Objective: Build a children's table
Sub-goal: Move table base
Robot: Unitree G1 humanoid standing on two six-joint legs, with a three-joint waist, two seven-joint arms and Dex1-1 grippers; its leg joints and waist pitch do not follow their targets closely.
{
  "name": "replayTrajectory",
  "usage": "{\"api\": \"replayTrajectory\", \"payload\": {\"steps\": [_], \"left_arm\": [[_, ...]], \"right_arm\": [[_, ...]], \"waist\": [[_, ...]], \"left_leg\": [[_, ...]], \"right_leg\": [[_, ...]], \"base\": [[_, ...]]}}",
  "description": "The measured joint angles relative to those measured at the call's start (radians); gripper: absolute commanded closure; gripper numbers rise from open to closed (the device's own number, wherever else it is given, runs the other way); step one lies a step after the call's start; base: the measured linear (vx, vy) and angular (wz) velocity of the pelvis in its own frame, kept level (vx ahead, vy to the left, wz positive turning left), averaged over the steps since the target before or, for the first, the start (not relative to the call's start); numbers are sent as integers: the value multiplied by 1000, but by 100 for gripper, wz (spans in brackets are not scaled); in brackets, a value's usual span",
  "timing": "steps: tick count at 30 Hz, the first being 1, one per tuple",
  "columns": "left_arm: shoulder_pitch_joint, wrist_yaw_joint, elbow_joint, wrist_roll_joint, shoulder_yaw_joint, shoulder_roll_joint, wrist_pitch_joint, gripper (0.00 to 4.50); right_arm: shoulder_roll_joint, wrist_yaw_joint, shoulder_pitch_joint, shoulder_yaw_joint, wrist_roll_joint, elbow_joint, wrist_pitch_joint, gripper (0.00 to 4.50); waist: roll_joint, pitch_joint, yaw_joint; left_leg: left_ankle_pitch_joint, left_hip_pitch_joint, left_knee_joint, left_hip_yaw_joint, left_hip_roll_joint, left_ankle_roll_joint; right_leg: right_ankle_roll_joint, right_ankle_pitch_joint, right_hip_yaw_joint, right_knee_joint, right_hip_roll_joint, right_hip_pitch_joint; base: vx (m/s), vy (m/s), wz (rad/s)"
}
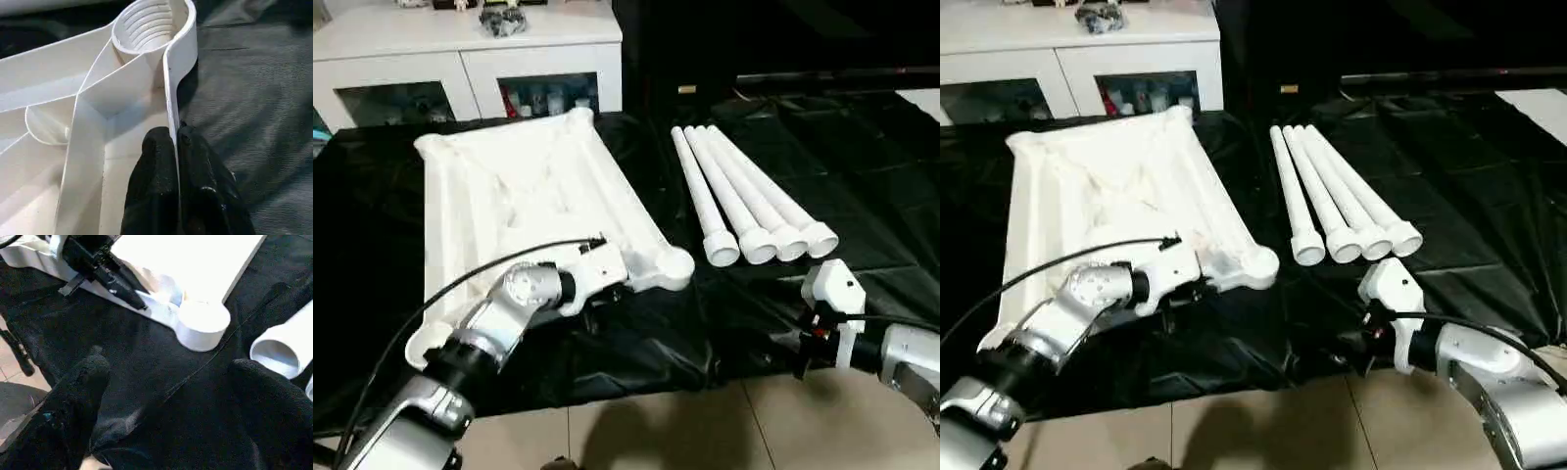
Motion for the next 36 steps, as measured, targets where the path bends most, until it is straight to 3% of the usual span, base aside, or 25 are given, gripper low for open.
{"api": "replayTrajectory", "payload": {"steps": [15,16,20,24,29,33,36], "left_arm": [[-49,45,99,23,12,-40,-47,448],[-50,44,101,22,13,-41,-47,402],[-46,44,90,9,35,-42,-55,383],[16,28,-91,-62,97,-23,-36,366],[98,-5,-354,-208,200,-1,103,366],[161,152,-473,-222,323,-34,187,366],[243,368,-549,-197,438,-129,245,366]], "right_arm": [[5,-14,-6,1,-1,0,0,16],[5,-15,-6,1,-1,0,0,16],[5,-17,-6,1,-1,0,0,16],[6,-25,2,-3,0,-4,1,16],[26,-48,5,-37,27,-13,28,16],[113,-160,-29,-63,41,-13,67,16],[275,-355,-96,-82,12,1,71,16]], "waist": [[3,-2,6],[3,-2,6],[1,0,6],[0,0,5],[0,0,5],[0,0,-3],[-1,1,-24]], "left_leg": [[2,-4,0,0,0,3],[2,-4,0,0,0,3],[2,-6,0,0,0,3],[2,-8,0,0,0,3],[2,-7,0,0,1,3],[3,-6,0,0,1,3],[4,-6,0,0,1,1]], "right_leg": [[0,0,0,-2,0,-1],[0,0,0,-2,0,-1],[0,0,-1,-2,0,-2],[0,0,-1,-4,0,-3],[0,-1,-2,-4,0,-3],[0,-1,-2,-3,0,-2],[1,-1,-1,-2,0,-3]], "base": [[0,0,0],[0,0,0],[0,0,0],[0,0,0],[0,0,0],[0,0,0],[0,0,0]]}}
